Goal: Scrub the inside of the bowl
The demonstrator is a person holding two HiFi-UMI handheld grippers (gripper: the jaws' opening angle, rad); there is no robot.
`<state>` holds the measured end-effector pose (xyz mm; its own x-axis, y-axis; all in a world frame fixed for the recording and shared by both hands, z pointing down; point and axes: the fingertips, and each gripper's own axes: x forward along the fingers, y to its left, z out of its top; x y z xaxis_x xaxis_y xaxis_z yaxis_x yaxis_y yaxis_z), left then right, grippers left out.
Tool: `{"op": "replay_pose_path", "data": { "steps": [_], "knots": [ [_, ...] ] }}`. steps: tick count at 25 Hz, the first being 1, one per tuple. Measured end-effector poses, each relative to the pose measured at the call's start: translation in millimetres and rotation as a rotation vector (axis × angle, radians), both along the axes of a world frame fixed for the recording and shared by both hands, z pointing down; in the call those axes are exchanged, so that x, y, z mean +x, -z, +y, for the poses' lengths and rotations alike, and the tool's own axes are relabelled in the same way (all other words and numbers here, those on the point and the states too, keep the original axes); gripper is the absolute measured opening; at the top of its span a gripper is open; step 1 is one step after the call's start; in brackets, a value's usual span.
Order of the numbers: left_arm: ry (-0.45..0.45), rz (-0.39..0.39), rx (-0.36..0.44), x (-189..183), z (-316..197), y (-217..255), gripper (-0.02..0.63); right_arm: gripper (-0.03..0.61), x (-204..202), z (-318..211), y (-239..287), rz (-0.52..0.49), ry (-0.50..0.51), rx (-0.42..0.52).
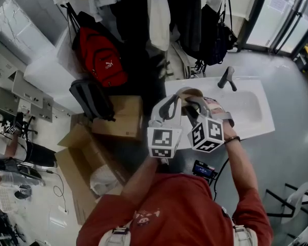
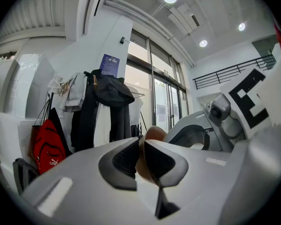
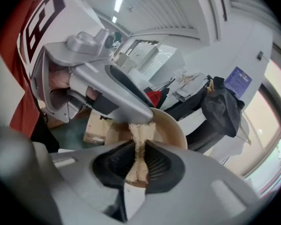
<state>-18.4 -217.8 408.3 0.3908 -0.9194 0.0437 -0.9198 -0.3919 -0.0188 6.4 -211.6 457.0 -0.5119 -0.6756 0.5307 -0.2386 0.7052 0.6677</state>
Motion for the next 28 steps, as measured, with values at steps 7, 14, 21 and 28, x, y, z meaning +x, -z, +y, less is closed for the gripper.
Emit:
{"op": "replay_pose_path", "data": {
  "steps": [7, 14, 21, 28],
  "knots": [
    [0.007, 0.006, 0.013, -3, 0, 4, 0.038, 0.052, 1, -7, 12, -0.234, -0.119, -0.143],
    [0.017, 0.007, 0.014, -4, 0, 4, 0.038, 0.052, 3, -12, 18, -0.46, -0.217, -0.281],
    [0.034, 0.026, 0.028, -6, 0, 5, 0.038, 0.052, 13, -18, 18, -0.771, -0.379, -0.463],
    [0.044, 0.038, 0.036, -6, 0, 7, 0.038, 0.052, 22, -20, 22, -1.003, -0.491, -0.583]
  ]
}}
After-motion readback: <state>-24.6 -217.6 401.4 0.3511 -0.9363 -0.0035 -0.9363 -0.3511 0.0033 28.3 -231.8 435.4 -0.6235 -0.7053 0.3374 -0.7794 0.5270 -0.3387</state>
